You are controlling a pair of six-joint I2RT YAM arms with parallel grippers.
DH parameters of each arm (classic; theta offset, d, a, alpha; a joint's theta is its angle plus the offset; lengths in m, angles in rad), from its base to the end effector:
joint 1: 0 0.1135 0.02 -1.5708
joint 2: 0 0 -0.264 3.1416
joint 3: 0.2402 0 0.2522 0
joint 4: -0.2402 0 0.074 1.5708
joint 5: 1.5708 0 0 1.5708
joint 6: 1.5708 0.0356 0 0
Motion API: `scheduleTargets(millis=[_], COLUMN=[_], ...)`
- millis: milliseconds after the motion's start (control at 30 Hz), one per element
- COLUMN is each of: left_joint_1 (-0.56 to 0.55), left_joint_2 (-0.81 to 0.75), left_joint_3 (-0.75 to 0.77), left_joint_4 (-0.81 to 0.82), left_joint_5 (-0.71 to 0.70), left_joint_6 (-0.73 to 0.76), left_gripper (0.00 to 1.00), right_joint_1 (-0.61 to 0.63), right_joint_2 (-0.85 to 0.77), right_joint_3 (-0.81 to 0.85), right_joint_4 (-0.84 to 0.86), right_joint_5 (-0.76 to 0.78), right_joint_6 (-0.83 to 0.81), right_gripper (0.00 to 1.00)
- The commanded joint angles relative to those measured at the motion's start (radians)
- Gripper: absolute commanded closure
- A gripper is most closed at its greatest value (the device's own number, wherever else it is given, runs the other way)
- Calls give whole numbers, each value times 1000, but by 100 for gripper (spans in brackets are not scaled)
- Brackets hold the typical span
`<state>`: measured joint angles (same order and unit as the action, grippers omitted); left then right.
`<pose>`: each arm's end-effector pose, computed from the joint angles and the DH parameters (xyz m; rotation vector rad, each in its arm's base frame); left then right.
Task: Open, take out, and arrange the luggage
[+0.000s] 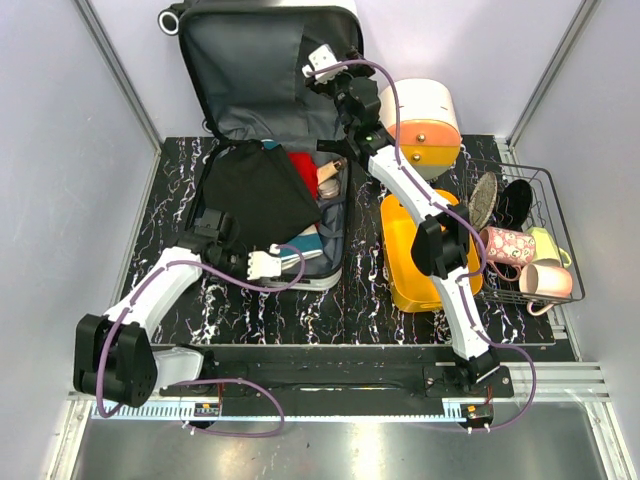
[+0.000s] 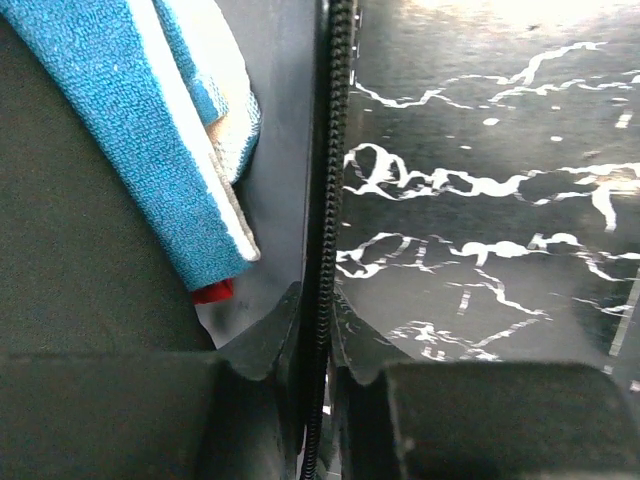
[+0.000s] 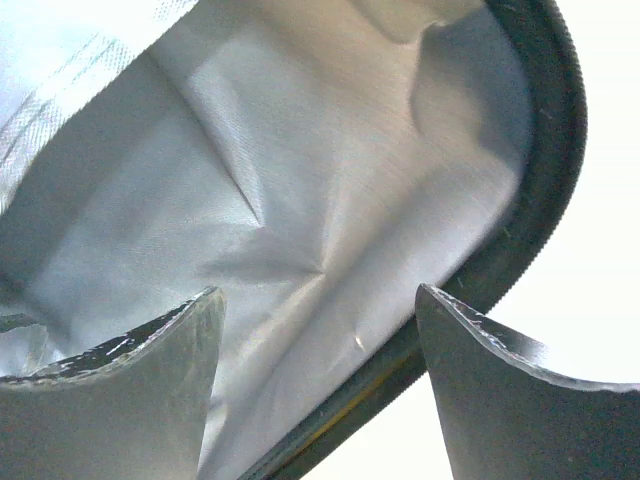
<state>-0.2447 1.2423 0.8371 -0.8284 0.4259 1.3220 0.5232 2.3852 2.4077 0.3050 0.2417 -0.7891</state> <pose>0.2087 -0.0673 0.2215 1.9220 1.7929 -0.2582 0.4879 0.2716 0.3951 -0.5920 1.1147 -0.3801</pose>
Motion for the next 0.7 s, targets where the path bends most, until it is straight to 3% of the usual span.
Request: scheduleTargets(millis=[0,67,300,433,600,667], left_joint_1=[-4,-4,-5,-4,-4,-4], left_joint_2=[-49,-63,-47,-43,-49,-70], left_joint_3=[-23,-29,16,54,150,184], left_joint_4=[-239,-215,-97,-38,-1,-20], left_joint_5=[82,91,68,109,99,86], left_joint_6=[-90,-125,-309,-435,-552,-586], left_gripper=[85,84,54,48,27,23], right_joint_1=[-31,-31,-28,-20,-11,-9], right_joint_2=[-41,-32,-101,-254,-530,-639], right_joint_3=[48,65,28,-192,-471,-568], right_joint_4=[43,43,-38,-92,-130,-196], right_joint_5=[21,18,-31,-120,-274,-304], right_joint_6=[4,8,109,178,241,273], right_gripper=[14,13,9,5,2,2])
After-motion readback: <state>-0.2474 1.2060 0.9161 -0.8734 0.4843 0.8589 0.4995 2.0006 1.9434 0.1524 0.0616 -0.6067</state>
